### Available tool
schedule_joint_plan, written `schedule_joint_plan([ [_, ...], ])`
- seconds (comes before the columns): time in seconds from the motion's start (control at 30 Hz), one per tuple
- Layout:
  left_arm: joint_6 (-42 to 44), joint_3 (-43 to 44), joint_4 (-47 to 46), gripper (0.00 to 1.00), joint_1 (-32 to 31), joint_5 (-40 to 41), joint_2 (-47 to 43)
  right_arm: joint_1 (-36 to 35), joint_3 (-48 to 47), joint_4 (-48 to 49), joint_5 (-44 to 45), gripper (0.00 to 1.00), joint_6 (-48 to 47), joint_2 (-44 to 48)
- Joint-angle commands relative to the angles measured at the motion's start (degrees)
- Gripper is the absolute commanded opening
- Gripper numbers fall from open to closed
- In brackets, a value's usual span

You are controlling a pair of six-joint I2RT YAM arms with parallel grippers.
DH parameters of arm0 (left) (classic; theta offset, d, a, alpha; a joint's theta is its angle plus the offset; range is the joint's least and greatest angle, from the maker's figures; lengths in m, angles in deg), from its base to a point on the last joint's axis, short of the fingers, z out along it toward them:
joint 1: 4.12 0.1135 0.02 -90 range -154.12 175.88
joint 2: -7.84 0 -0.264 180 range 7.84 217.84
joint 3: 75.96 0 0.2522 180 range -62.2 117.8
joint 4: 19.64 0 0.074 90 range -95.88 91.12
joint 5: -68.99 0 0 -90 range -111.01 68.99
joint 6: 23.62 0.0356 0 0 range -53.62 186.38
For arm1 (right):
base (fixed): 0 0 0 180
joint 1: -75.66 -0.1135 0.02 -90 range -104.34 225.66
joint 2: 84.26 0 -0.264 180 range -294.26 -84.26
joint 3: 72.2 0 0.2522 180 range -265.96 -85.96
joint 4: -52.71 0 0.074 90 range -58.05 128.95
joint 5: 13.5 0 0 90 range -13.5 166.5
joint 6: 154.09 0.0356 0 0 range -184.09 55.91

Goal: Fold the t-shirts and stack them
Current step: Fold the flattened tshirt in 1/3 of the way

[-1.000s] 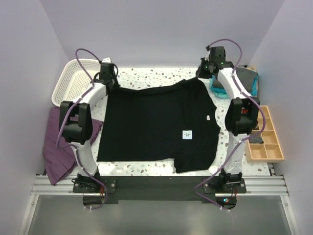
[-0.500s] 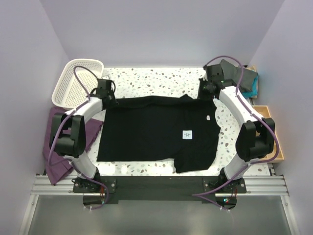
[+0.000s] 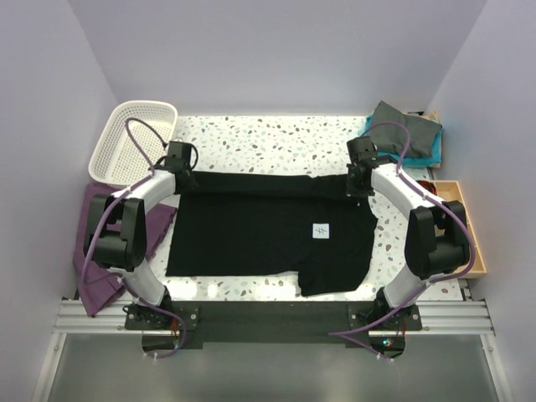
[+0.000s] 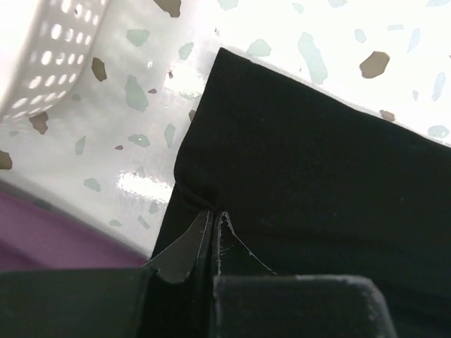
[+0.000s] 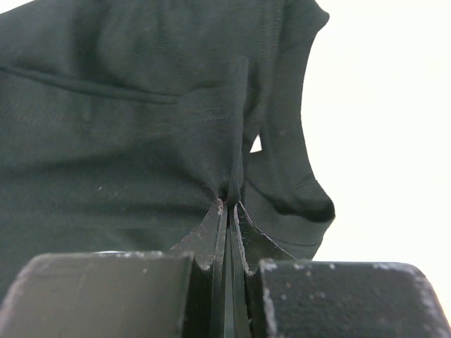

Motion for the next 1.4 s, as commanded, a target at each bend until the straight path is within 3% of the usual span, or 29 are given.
schedule_joint_plan([
  [0.0, 0.25, 2.42, 0.48, 0.00, 0.32, 1.94, 3.79, -0.10, 0.49, 1.18, 5.52, 0.00, 1.03, 0.57],
  [0.1, 0.77, 1.98, -0.49, 0.00, 0.32, -0.16, 4.06, -0.01, 1.01, 1.00, 3.33, 0.00, 0.59, 0.04],
  [0.13, 1.04, 1.89, -0.49, 0.20, 0.32, -0.86, 3.98, -0.18, 1.10, 0.74, 2.88, 0.27, 0.68, 0.73],
  [0.17, 1.04, 1.72, -0.66, 0.33, 0.32, -0.96, 3.63, -0.10, 1.19, 0.56, 2.01, 0.39, 0.85, 1.70],
  [0.2, 0.95, 1.63, -0.67, 0.42, 0.32, -1.04, 2.67, -0.18, 1.71, 0.65, 1.74, 0.45, 0.94, 2.75],
  [0.23, 0.60, 1.45, -0.84, 0.57, 0.24, -1.22, 1.79, -0.10, 1.80, 0.82, 1.48, 0.53, 1.29, 3.98],
  [0.3, 0.25, 0.75, -1.72, 0.69, 0.23, -1.92, -1.28, -0.10, 1.54, 1.35, 0.86, 0.66, 1.38, 8.02],
  [0.33, 0.08, 0.92, -1.89, 0.78, 0.23, -2.53, -2.25, -0.10, 1.19, 1.53, 0.77, 0.67, 1.38, 9.17],
  [0.43, -0.01, 1.80, -2.51, 0.84, 0.15, -5.95, -5.86, -0.01, -0.21, 3.98, -0.02, 0.71, 0.68, 9.88],
  [0.63, 0.51, 3.64, -5.06, 0.87, -0.99, -12.90, -7.10, 1.04, -5.05, 5.13, -5.29, 0.70, 1.29, -0.39],
  [0.8, 1.22, 3.30, -7.69, 0.79, -3.71, -19.04, -3.94, 2.71, -5.83, 7.07, -7.14, 0.66, 1.82, -5.58],
  [1.07, 1.22, 5.14, -11.82, 0.78, -9.34, -26.44, 2.56, 3.94, -1.45, 7.42, -4.42, 0.65, 3.22, -1.90],
  [1.37, -0.89, 9.62, -20.96, 0.77, -13.30, -43.05, 8.98, 9.12, 7.16, 11.37, -9.50, 0.64, 5.95, 2.14],
])
